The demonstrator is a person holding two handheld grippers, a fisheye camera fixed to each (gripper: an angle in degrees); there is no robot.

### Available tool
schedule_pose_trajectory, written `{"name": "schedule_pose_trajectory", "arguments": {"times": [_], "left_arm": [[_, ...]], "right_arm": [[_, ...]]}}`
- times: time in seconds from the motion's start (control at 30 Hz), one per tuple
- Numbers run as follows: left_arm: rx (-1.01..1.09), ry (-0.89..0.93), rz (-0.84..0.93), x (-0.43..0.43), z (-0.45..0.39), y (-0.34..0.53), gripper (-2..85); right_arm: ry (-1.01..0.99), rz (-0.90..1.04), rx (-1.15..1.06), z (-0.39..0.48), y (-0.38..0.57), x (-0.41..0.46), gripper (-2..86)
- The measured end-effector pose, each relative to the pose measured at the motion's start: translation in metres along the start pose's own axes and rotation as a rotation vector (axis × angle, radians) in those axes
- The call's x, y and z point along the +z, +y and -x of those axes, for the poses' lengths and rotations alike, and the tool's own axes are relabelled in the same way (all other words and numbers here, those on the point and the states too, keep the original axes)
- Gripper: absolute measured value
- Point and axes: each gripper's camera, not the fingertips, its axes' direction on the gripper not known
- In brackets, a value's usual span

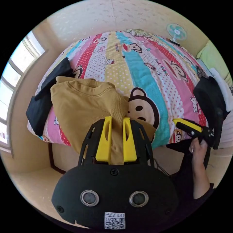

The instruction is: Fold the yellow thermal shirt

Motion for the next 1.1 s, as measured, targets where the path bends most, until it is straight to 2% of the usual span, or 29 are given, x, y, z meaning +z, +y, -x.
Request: {"name": "schedule_pose_trajectory", "arguments": {"times": [0.1,0.2,0.27,0.37,0.47,0.53,0.63,0.77,0.83,0.9,0.97,1.1], "left_arm": [[-0.007,0.153,-0.111,-0.07,0.038,0.034,6.7],[-0.036,0.425,-0.27,-0.14,0.085,0.083,6.2],[0.003,0.575,-0.408,-0.176,0.109,0.114,6.0],[0.168,0.82,-0.633,-0.213,0.142,0.156,6.0],[0.39,1.147,-0.848,-0.227,0.167,0.185,6.0],[0.58,1.45,-0.988,-0.223,0.18,0.197,6.0],[0.678,1.758,-1.109,-0.202,0.188,0.193,5.9],[0.696,2.11,-1.091,-0.172,0.173,0.166,5.9],[0.754,2.302,-0.99,-0.16,0.15,0.147,5.8],[0.799,2.388,-0.93,-0.158,0.134,0.138,5.8],[0.837,2.408,-0.895,-0.162,0.123,0.136,5.8],[0.849,2.291,-0.885,-0.168,0.116,0.142,5.9]], "right_arm": [[-0.117,0.004,0.016,-0.02,0.016,-0.014,0.6],[-0.328,0.013,0.077,-0.048,0.037,-0.024,0.6],[-0.562,-0.021,0.05,-0.066,0.053,-0.038,0.6],[-0.783,-0.176,-0.029,-0.083,0.069,-0.078,0.6],[-0.836,-0.273,-0.131,-0.085,0.073,-0.128,0.8],[-0.853,-0.307,-0.217,-0.079,0.075,-0.158,1.0],[-0.909,-0.304,-0.351,-0.066,0.084,-0.192,1.7],[-1.016,-0.244,-0.517,-0.043,0.101,-0.207,5.1],[-1.026,-0.254,-0.546,-0.035,0.11,-0.207,7.7],[-1.042,-0.28,-0.56,-0.031,0.119,-0.207,10.8],[-1.095,-0.31,-0.617,-0.024,0.133,-0.209,15.8],[-1.218,-0.35,-0.756,-0.014,0.152,-0.218,20.6]]}}
